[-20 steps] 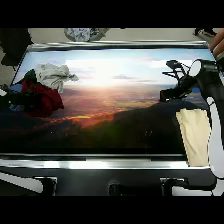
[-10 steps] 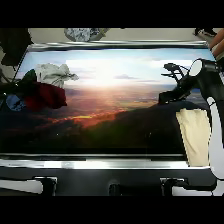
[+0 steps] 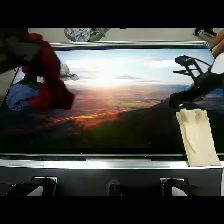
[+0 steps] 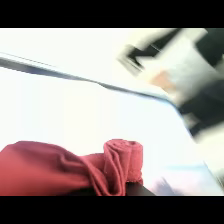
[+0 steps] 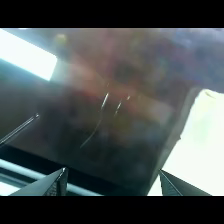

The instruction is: Fold the shirts.

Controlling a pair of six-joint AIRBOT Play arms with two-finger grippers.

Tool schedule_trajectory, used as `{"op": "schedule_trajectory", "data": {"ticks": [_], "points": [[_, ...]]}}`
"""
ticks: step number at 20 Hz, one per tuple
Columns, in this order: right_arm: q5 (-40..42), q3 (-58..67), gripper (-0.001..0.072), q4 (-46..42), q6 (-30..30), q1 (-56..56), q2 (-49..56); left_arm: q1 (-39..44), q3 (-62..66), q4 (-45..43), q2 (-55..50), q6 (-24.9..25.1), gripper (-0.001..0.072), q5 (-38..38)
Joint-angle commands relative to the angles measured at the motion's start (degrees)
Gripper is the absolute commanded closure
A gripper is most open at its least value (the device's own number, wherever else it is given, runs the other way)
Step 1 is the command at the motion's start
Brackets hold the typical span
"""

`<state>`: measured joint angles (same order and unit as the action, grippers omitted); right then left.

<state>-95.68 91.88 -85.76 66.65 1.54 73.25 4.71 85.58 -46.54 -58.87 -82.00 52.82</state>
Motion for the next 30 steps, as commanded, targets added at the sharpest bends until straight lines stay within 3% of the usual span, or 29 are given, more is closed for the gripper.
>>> {"op": "schedule_trajectory", "data": {"ticks": [1, 7, 8, 9, 10, 12, 14, 15, 16, 18, 21, 25, 30], "points": [[-4.3, 0.0, 0.0045, -0.5, 0.0, 0.0, -6.7, 14.2, -2.3, -2.1, 0.6, 0.4, 0.0680, 1.8], [-5.8, 0.0, 0.0044, -5.9, 0.0, 0.0, -12.7, 34.8, -12.1, -2.1, -17.8, 0.4, 0.0675, 1.3], [-5.8, 0.0, 0.0044, -6.8, 0.0, 0.0, -12.6, 36.9, -11.9, -2.0, -21.4, -0.4, 0.0569, 1.4], [-5.5, 0.0, 0.0044, -7.1, 0.0, 0.0, -12.5, 38.0, -11.0, -2.0, -24.4, -2.4, 0.0138, 2.6], [-4.7, 0.0, 0.0044, -7.1, 0.0, 0.0, -12.4, 37.7, -9.7, -2.1, -26.4, -4.0, -0.0002, 5.3], [-4.4, -0.1, 0.0048, -6.9, -0.9, 0.0, -11.9, 34.3, -6.9, -5.6, -26.8, -3.9, -0.0002, 10.9], [-4.2, -0.1, 0.0148, -6.5, -8.6, 0.0, -11.2, 28.2, -3.9, -13.9, -25.1, -4.0, -0.0001, 17.6], [-3.2, -0.3, 0.0151, -6.5, -8.9, 0.0, -10.5, 24.9, -3.3, -18.2, -24.0, -4.2, -0.0001, 20.5], [-2.6, -0.8, 0.0145, -6.1, -7.0, 0.0, -9.7, 21.4, -3.4, -22.3, -22.8, -4.5, -0.0001, 23.7], [-2.5, -4.8, 0.0032, -1.0, -5.6, 0.0, -8.5, 15.6, -5.7, -27.1, -21.1, -6.6, -0.0001, 28.5], [1.7, -19.7, 0.0013, 6.4, -7.0, 0.0, -8.3, 12.0, -17.1, -27.0, -18.1, -6.5, 0.0000, 28.2], [7.4, -40.6, 0.0015, 11.6, -8.9, 0.0, -8.4, 13.2, -33.0, -25.9, -14.5, -4.3, 0.0003, 21.8], [16.9, -49.4, 0.0015, 15.1, -8.9, 0.0, -8.3, 13.2, -39.1, -17.5, -14.8, -2.8, 0.0003, 14.3]]}}
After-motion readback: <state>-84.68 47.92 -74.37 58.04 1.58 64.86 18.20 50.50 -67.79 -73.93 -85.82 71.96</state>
